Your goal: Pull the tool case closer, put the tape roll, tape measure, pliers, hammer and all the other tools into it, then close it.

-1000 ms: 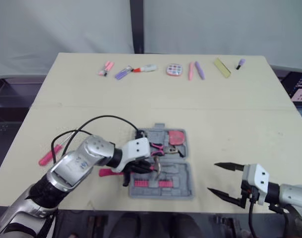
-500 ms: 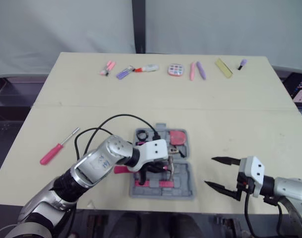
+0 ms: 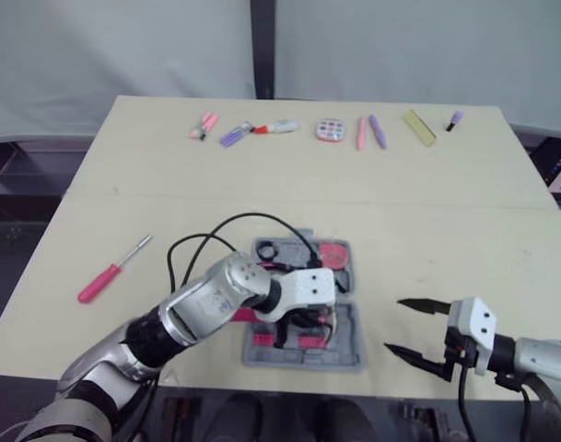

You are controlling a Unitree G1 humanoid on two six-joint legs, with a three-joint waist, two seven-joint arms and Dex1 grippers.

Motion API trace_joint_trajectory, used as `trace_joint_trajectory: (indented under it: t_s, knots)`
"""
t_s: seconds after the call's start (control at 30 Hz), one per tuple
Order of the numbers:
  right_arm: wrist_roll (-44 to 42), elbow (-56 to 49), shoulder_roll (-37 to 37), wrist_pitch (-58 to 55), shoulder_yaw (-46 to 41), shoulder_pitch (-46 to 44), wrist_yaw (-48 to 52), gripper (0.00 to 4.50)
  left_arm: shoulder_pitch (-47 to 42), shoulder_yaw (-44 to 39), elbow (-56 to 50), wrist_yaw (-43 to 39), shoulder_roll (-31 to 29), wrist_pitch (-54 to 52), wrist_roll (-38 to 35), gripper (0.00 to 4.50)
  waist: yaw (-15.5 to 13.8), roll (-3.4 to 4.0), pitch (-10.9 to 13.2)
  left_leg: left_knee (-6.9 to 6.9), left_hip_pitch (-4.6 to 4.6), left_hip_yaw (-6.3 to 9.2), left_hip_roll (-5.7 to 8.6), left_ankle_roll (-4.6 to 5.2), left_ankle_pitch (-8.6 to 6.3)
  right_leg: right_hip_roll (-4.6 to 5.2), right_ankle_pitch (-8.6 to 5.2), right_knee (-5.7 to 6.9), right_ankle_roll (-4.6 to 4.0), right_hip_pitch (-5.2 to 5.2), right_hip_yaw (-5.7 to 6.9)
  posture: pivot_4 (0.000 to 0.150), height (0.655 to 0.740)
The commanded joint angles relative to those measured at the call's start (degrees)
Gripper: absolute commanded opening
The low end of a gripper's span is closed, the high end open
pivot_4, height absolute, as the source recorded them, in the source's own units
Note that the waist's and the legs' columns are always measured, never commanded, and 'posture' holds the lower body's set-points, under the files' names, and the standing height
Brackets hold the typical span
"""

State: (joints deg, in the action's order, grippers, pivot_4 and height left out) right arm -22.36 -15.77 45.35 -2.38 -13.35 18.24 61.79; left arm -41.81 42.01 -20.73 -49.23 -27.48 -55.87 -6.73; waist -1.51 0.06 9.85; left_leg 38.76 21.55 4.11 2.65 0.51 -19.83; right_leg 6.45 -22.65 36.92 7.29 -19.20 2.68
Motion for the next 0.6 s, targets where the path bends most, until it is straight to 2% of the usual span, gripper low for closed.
trace_joint_trajectory:
  t_s: [0.03,0.37,0.6]
  knots:
    - [-2.88,-1.66,1.64,1.02,-4.42,2.1,2.91,4.5,-1.18,0.84,0.26,0.81,1.64,-0.74,0.77,0.05,-0.01,0.0,0.0,0.03,0.01,0.0,0.01,0.02,-0.01,0.01,0.0,0.0,0.0,0.01,0.0,0.15,0.74]
    - [-1.93,-1.21,1.99,0.68,-5.02,1.82,2.9,4.5,-2.73,2.9,4.74,3.72,7.17,-3.38,2.55,0.05,-0.07,0.0,0.0,0.11,0.01,-0.03,0.0,0.06,-0.03,0.01,0.0,-0.01,0.0,0.03,-0.01,0.15,0.74]
    - [-1.76,-1.61,1.53,0.12,-4.33,1.28,2.37,4.5,-4.73,4.81,6.97,3.78,8.57,-3.13,3.73,0.05,-0.02,-0.01,0.0,0.14,0.02,-0.02,0.01,0.08,-0.05,0.01,0.0,-0.01,0.0,0.04,0.0,0.15,0.74]
